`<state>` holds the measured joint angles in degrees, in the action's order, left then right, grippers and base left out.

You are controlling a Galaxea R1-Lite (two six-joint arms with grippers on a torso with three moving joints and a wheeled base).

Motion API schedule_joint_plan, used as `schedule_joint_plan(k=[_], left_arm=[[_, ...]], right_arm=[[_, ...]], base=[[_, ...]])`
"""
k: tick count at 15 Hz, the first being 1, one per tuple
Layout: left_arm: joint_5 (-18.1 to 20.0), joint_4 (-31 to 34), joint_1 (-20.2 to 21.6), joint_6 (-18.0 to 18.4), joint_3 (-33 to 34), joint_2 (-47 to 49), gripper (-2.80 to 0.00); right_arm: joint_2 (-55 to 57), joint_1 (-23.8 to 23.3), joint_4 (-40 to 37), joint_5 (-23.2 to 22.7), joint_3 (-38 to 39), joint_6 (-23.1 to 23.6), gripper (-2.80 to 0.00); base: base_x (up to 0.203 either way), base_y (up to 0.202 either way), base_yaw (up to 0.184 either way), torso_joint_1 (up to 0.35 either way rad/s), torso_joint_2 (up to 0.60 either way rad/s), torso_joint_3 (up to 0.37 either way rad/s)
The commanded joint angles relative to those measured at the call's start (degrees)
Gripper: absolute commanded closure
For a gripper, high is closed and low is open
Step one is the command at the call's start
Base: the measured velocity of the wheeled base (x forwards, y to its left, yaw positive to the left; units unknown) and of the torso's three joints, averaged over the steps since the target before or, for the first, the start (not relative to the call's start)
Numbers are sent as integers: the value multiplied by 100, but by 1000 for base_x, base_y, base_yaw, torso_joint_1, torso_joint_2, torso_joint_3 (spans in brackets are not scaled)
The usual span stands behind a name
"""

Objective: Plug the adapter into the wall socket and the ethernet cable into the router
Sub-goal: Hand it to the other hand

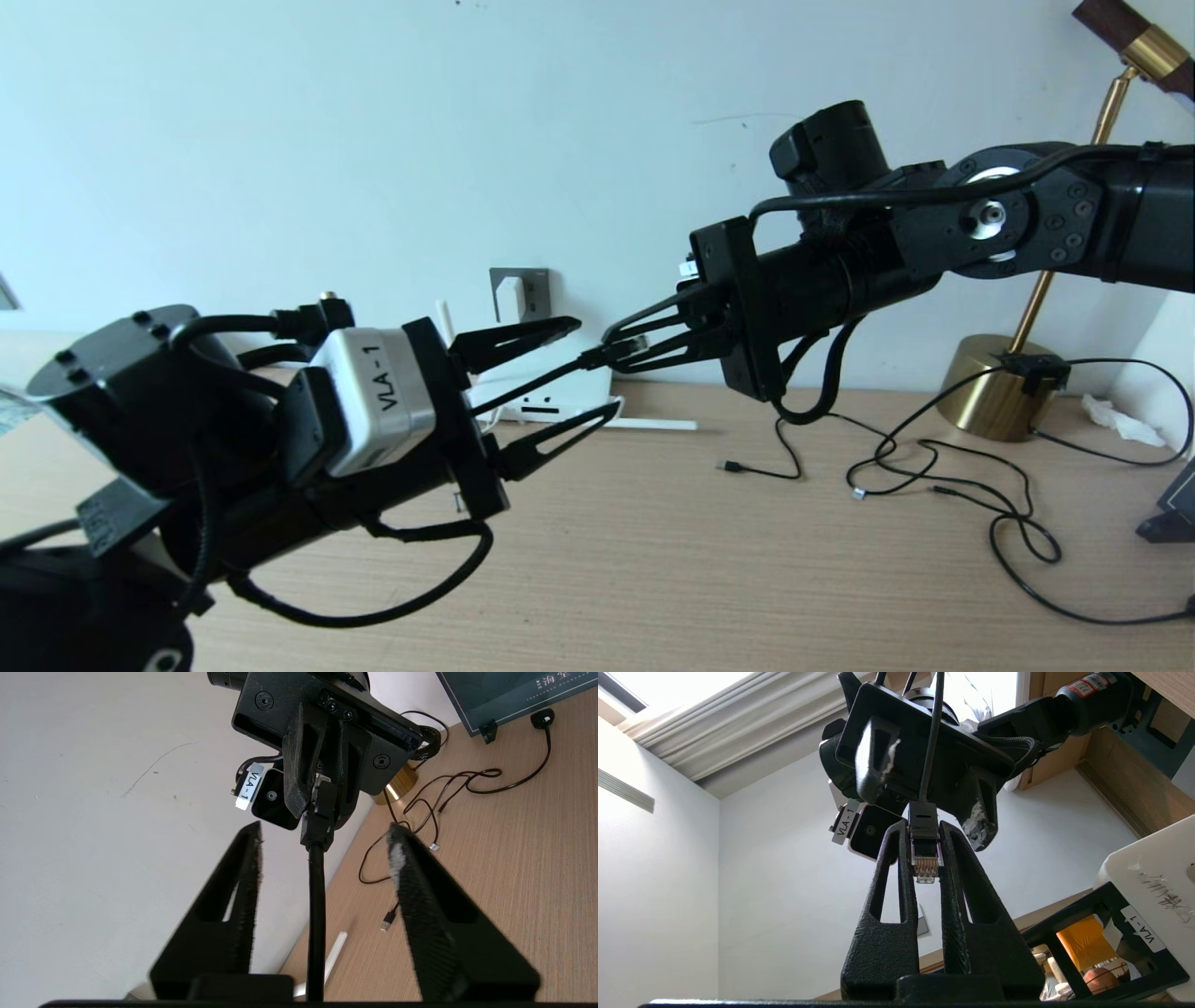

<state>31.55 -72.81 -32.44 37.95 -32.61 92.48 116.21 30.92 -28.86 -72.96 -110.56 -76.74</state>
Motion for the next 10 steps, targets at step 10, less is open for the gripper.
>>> schedule_joint_plan(k=[10], left_arm=[[18,-40,1,20,9,62,0]], right_arm=[[-2,64,-15,-43,-1,1,0]], base=[[0,0,0,0,0,0]])
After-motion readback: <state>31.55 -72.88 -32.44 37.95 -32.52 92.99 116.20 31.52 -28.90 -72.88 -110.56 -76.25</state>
